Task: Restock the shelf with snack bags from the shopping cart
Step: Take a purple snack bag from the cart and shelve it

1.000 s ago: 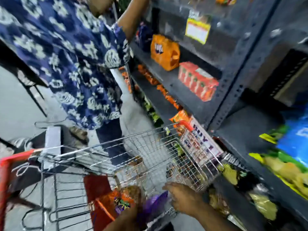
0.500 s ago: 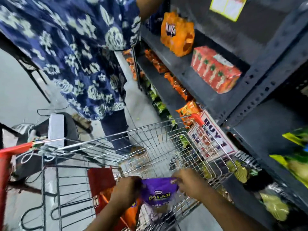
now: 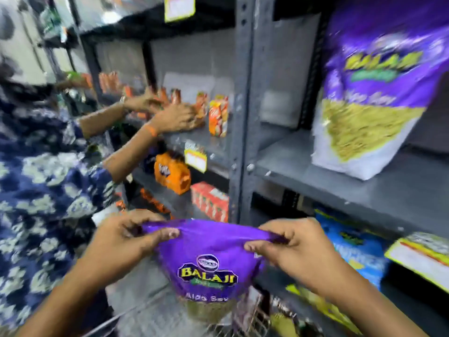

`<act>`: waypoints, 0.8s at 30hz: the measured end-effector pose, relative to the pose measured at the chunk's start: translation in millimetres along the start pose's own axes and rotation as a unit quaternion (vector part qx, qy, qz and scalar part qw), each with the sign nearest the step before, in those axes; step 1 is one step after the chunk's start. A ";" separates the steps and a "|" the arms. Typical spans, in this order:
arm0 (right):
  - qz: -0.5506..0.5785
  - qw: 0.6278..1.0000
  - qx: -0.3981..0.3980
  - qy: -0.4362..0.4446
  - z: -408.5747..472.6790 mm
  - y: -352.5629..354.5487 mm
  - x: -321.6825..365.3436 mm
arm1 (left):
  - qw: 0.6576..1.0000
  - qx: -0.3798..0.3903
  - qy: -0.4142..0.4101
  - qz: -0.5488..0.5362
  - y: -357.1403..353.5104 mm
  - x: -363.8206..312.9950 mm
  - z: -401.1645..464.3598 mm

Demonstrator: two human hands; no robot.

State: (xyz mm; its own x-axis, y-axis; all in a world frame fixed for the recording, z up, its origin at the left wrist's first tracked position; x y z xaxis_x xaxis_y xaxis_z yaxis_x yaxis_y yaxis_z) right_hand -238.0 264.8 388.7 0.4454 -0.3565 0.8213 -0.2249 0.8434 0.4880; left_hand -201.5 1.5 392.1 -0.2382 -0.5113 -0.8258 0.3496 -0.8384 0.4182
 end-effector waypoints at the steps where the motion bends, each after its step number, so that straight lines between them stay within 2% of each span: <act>1: 0.024 0.999 -0.035 0.017 -1.5 22.8 20.4 | 0.999 -0.030 -0.035 -0.017 0.3 -30.2 10.4; 3: 0.074 0.989 -0.115 0.057 -9.7 74.9 57.8 | 0.991 -0.071 -0.106 -0.044 -7.7 -92.1 31.7; 6: 0.105 0.965 -0.217 0.099 -26.4 146.5 103.8 | 0.972 -0.096 -0.154 -0.147 -26.4 -164.4 56.0; 9: 0.034 0.942 -0.300 0.148 -52.1 211.1 147.0 | 0.947 -0.081 -0.234 -0.204 -58.7 -241.2 68.3; 12: -0.011 0.911 -0.378 0.163 -79.0 270.0 173.3 | 0.931 -0.043 -0.263 -0.249 -92.3 -300.3 78.4; 18: -0.032 0.883 -0.453 0.118 -111.3 367.9 175.1 | 0.931 0.042 -0.290 -0.216 -167.1 -375.3 99.3; 21: -0.043 0.879 -0.471 0.066 -116.5 404.4 154.7 | 0.940 0.023 -0.317 -0.126 -200.6 -398.1 107.8; 24: -0.045 0.870 -0.490 0.017 -119.0 430.4 130.1 | 0.935 0.020 -0.351 -0.054 -228.2 -415.5 107.8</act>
State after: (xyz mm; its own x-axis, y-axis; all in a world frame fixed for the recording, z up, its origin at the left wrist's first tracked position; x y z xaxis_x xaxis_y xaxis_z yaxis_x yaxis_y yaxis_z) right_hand -173.7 629.2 670.5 0.4520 -0.4406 0.7756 0.6527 0.7560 0.0491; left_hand -280.0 384.8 680.5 -0.8109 -0.4101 -0.4174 0.2588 -0.8912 0.3726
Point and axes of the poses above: each hand's wrist, its own z-axis towards the middle knuckle, its own y-axis out of the back of the hand, x = y × z, the point moved 5 cm from there along z, towards the middle knuckle, and after that the axes turned 6 degrees about z, right-handed, at the moved point
